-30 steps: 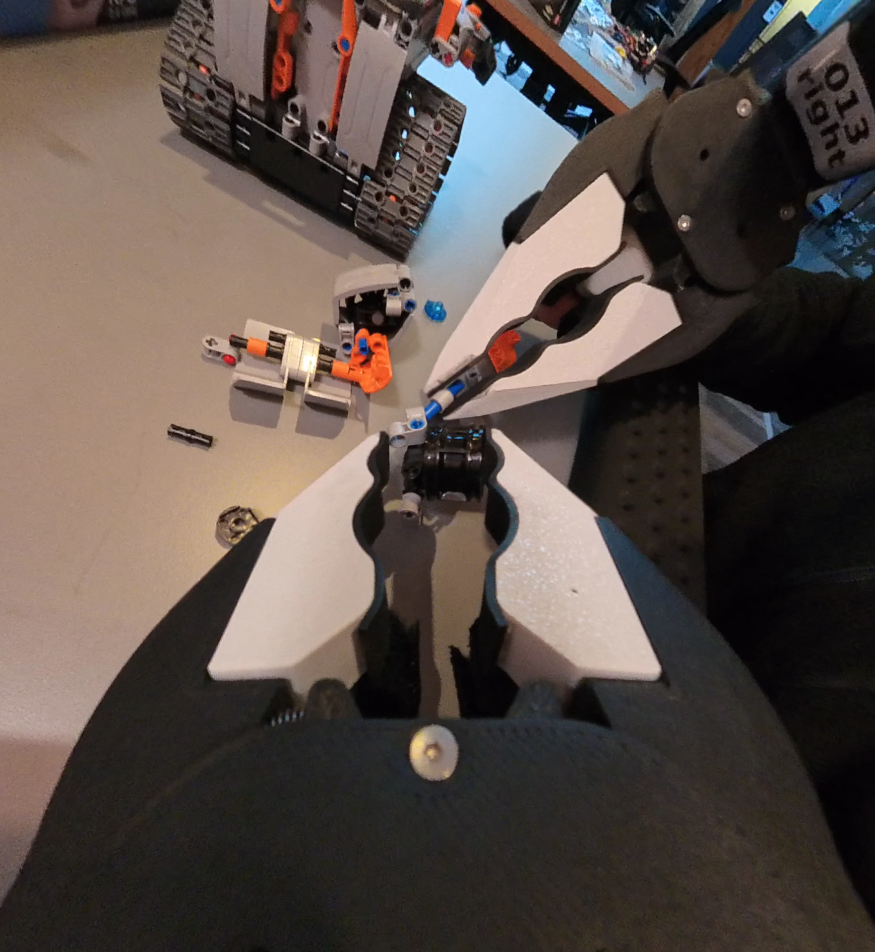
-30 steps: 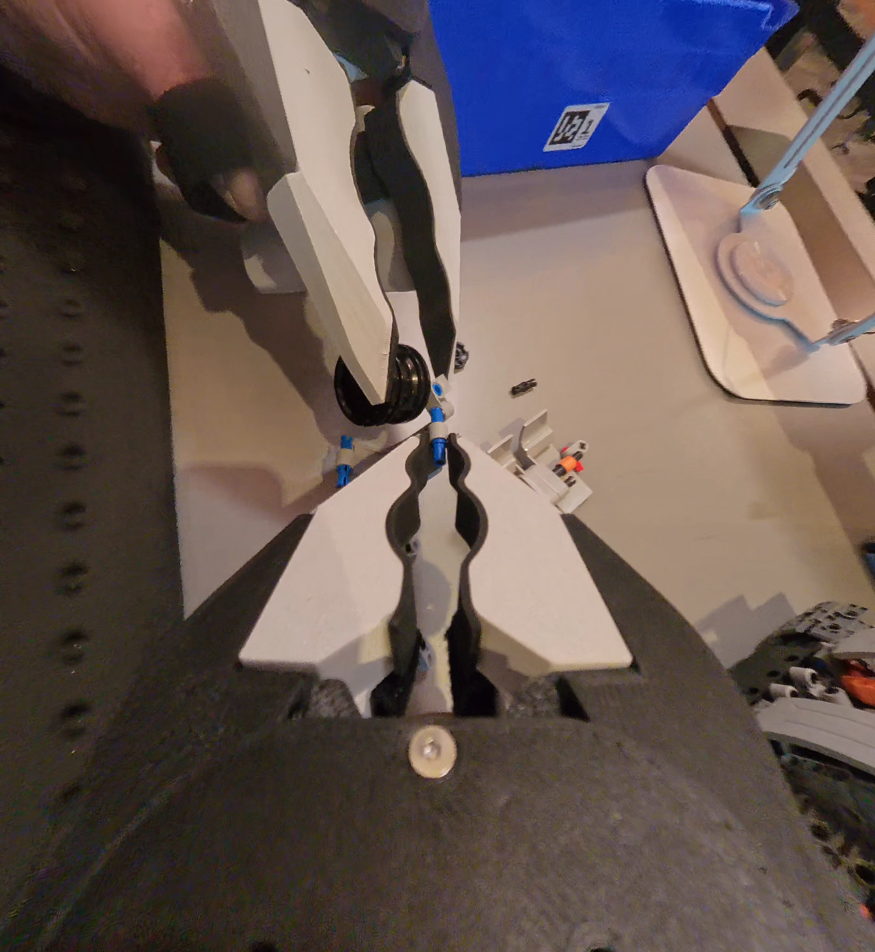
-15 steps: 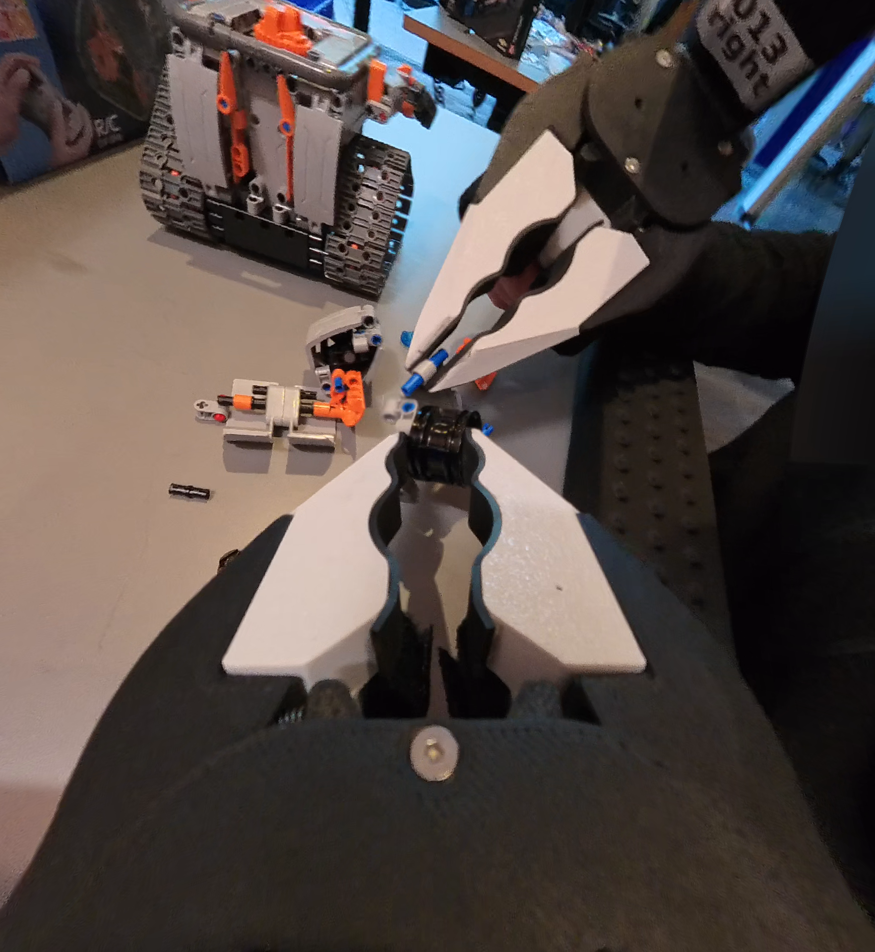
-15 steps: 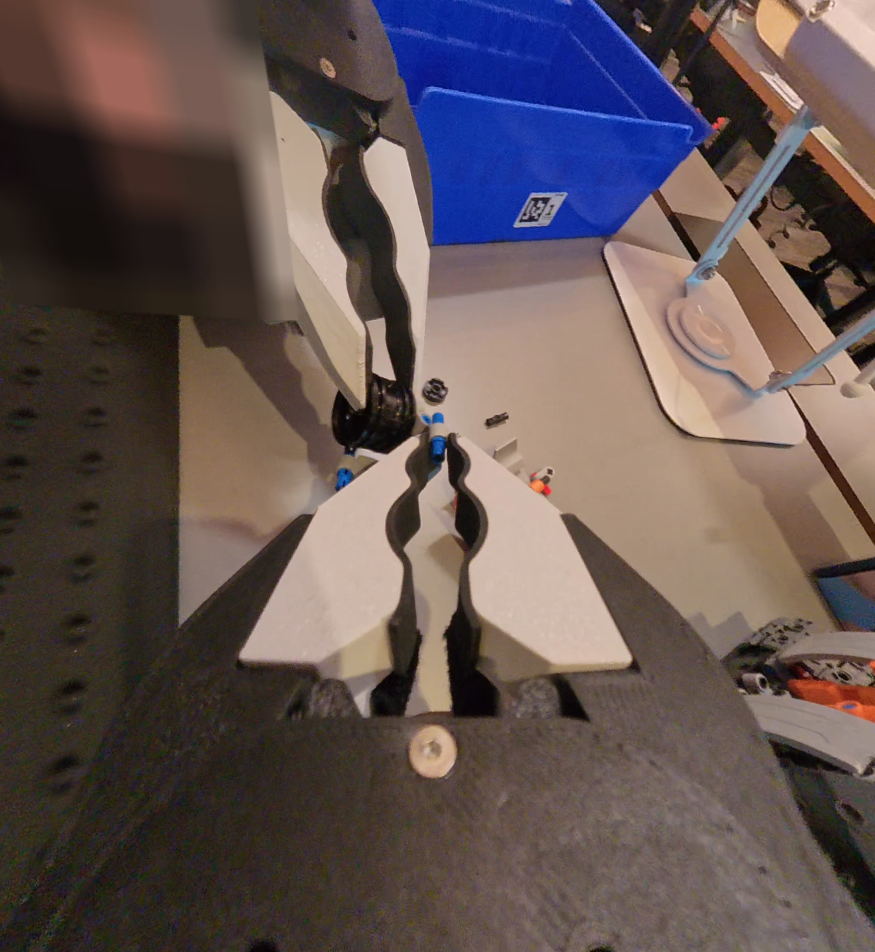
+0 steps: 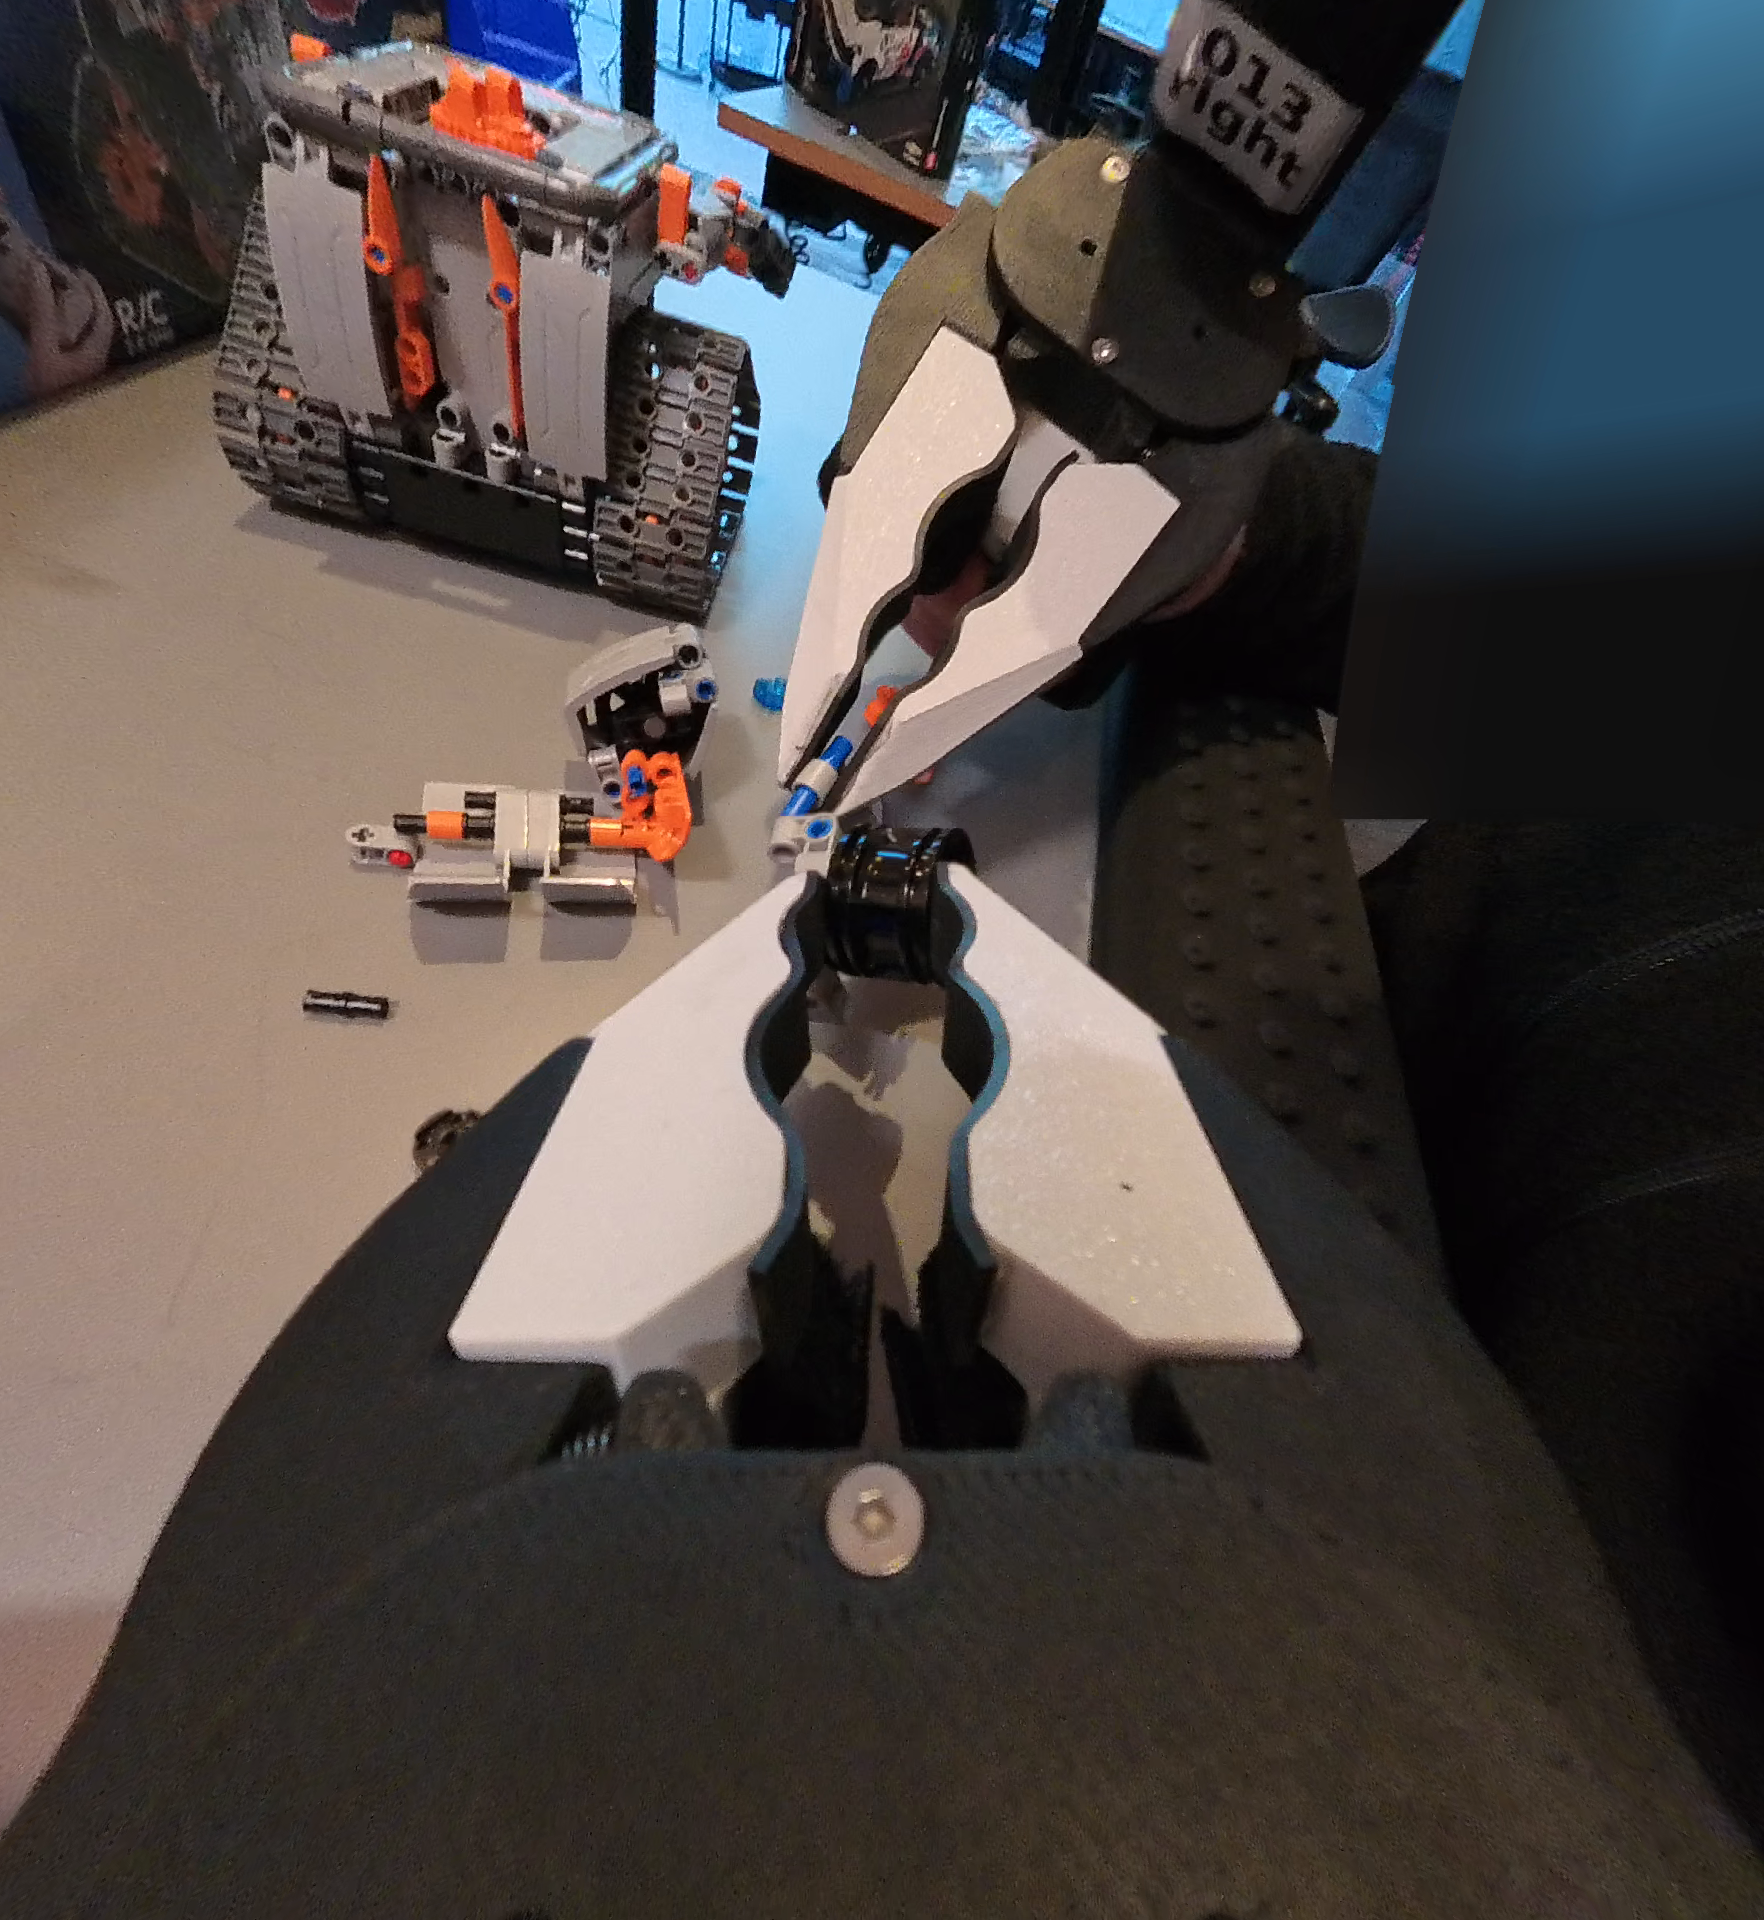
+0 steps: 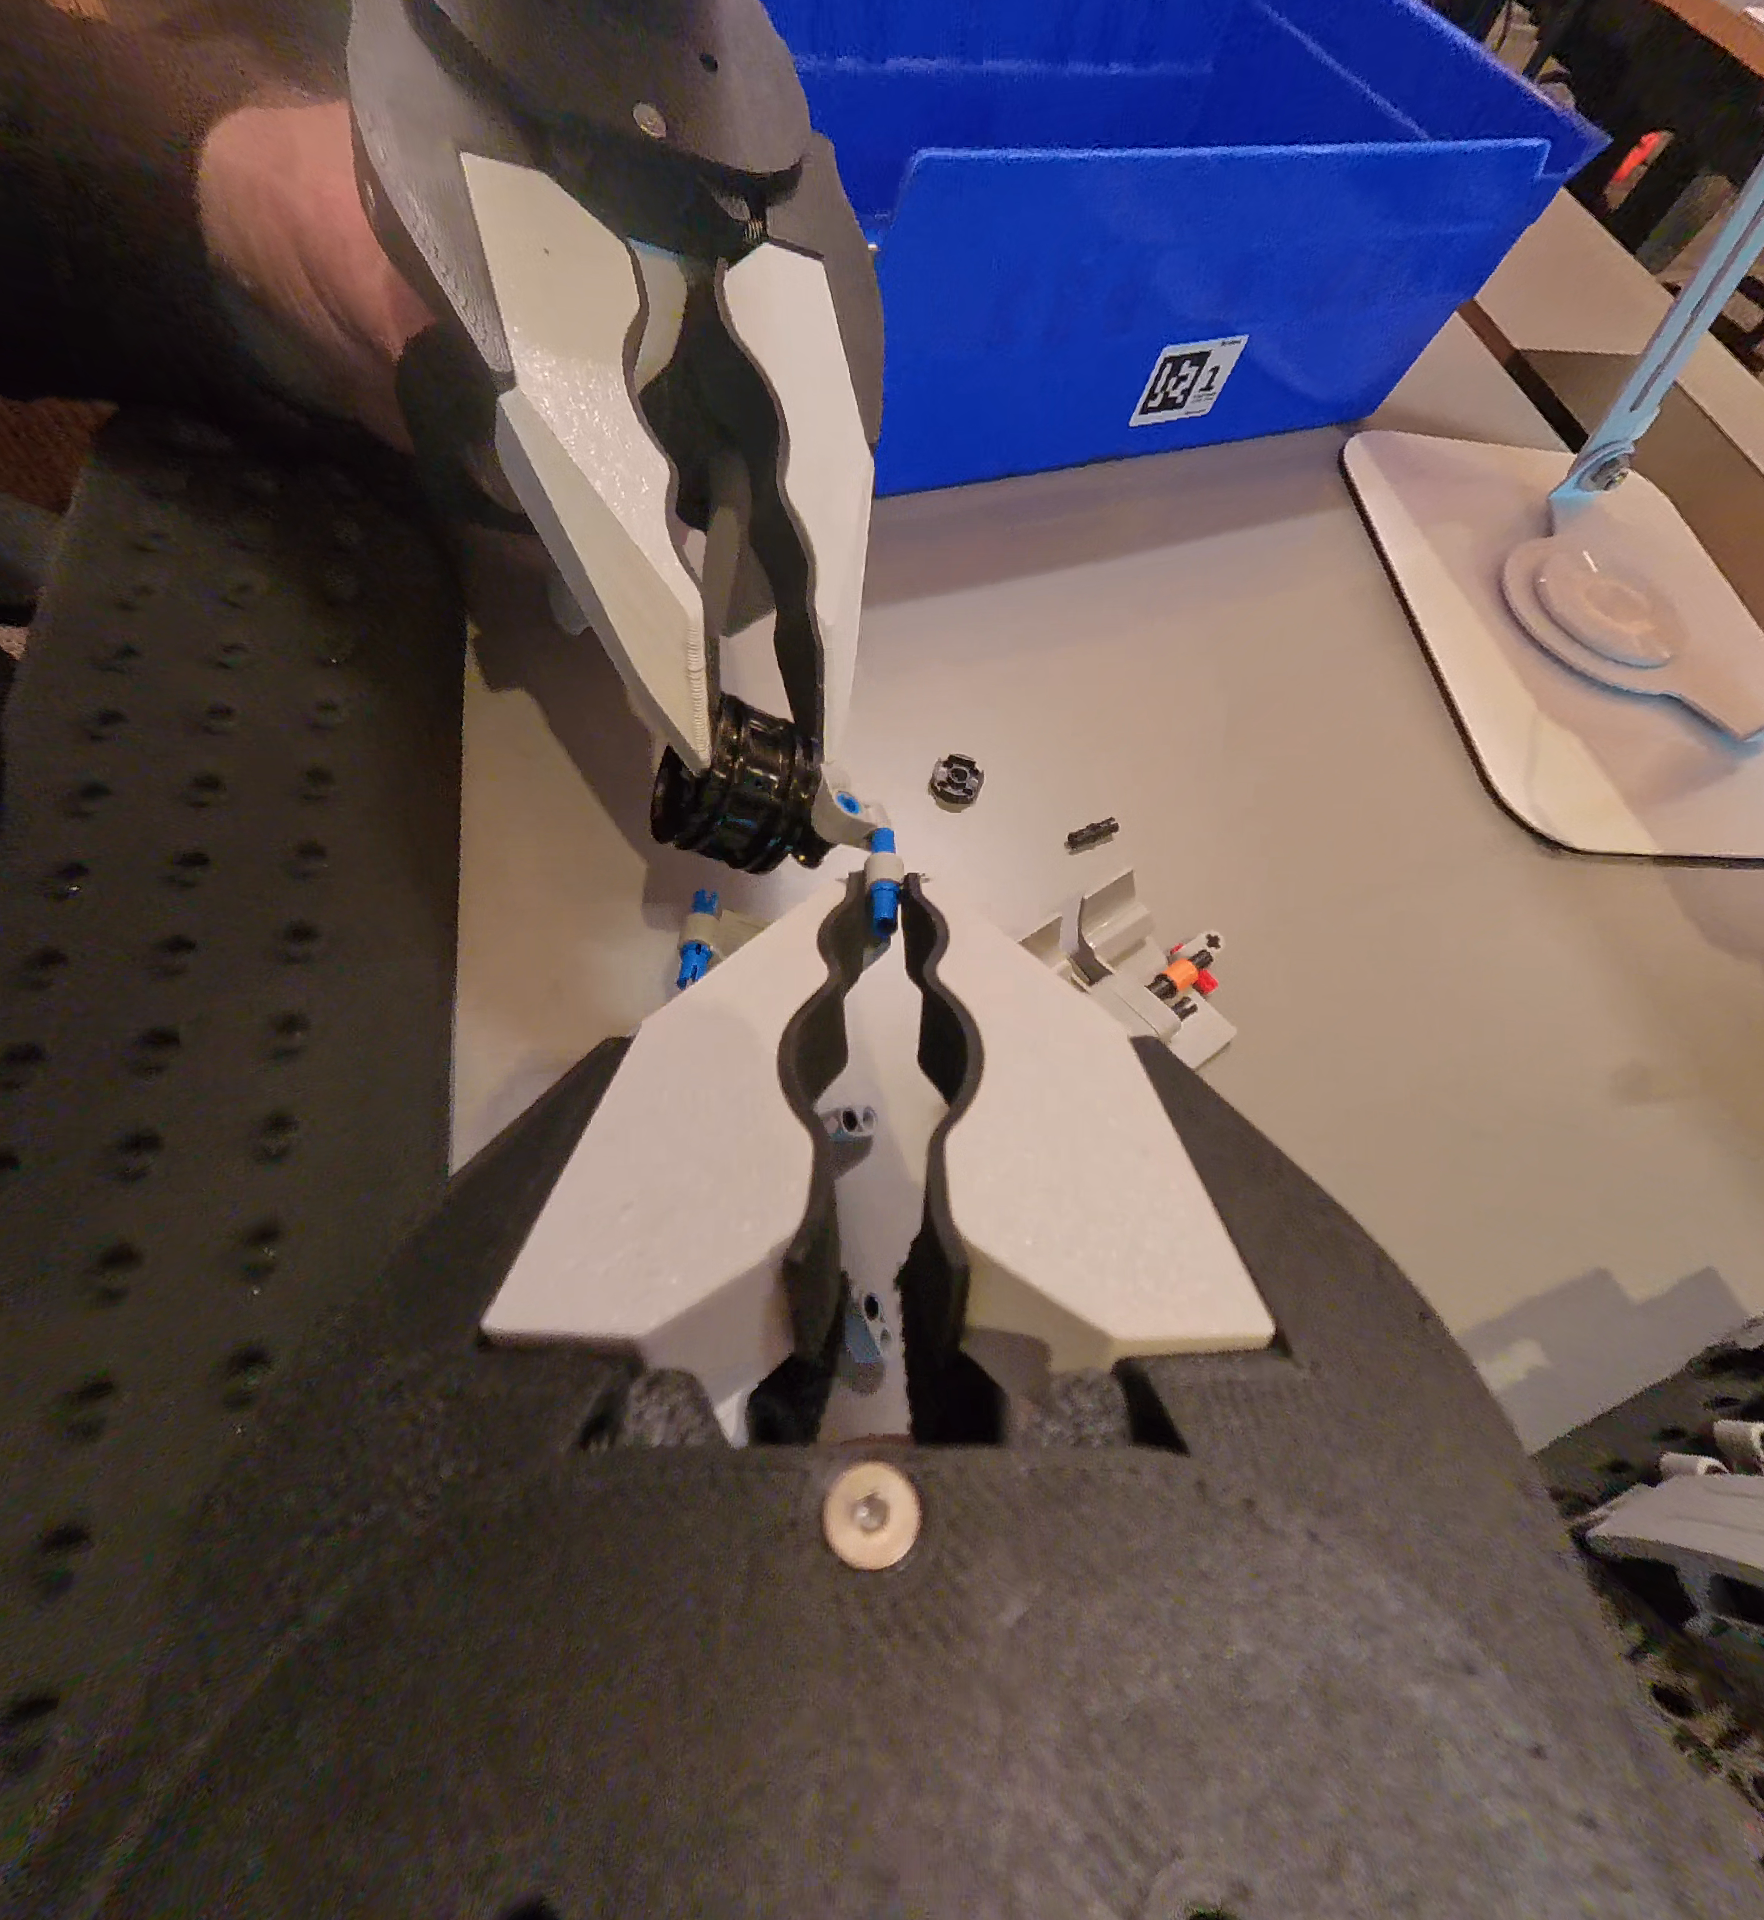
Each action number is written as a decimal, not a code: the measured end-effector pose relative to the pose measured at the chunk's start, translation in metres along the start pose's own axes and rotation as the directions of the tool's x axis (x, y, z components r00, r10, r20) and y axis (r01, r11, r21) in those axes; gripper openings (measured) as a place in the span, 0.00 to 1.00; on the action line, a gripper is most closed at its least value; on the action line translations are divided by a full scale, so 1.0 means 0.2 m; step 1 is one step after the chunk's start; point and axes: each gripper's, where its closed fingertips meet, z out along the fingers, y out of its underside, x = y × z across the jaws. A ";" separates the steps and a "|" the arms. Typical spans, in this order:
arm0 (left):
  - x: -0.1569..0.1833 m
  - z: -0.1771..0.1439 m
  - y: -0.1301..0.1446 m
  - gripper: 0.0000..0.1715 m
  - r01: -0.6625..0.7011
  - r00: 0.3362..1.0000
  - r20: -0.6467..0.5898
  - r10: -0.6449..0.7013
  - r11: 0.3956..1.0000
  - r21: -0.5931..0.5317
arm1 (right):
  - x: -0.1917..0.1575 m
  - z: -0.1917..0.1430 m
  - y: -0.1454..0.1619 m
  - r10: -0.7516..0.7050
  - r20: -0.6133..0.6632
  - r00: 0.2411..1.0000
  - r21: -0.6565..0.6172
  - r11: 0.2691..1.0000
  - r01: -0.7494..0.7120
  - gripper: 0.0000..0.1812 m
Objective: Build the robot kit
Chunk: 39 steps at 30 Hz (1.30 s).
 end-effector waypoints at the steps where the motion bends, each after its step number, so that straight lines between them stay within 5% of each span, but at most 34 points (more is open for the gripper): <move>1: 0.01 0.00 -0.01 0.10 0.001 1.000 -0.013 -0.001 1.000 0.015 | 0.00 0.00 -0.01 0.009 0.009 1.000 0.014 1.000 -0.009 0.02; 13: 0.06 -0.04 -0.08 0.10 -0.008 0.997 -0.080 0.017 0.993 0.114 | -0.03 -0.06 -0.10 0.037 0.083 0.996 0.141 0.989 -0.049 0.02; 39: 0.09 -0.04 -0.08 0.13 0.011 0.990 -0.140 0.007 0.992 0.124 | -0.04 -0.07 -0.12 -0.009 0.075 0.997 0.177 0.984 -0.004 0.02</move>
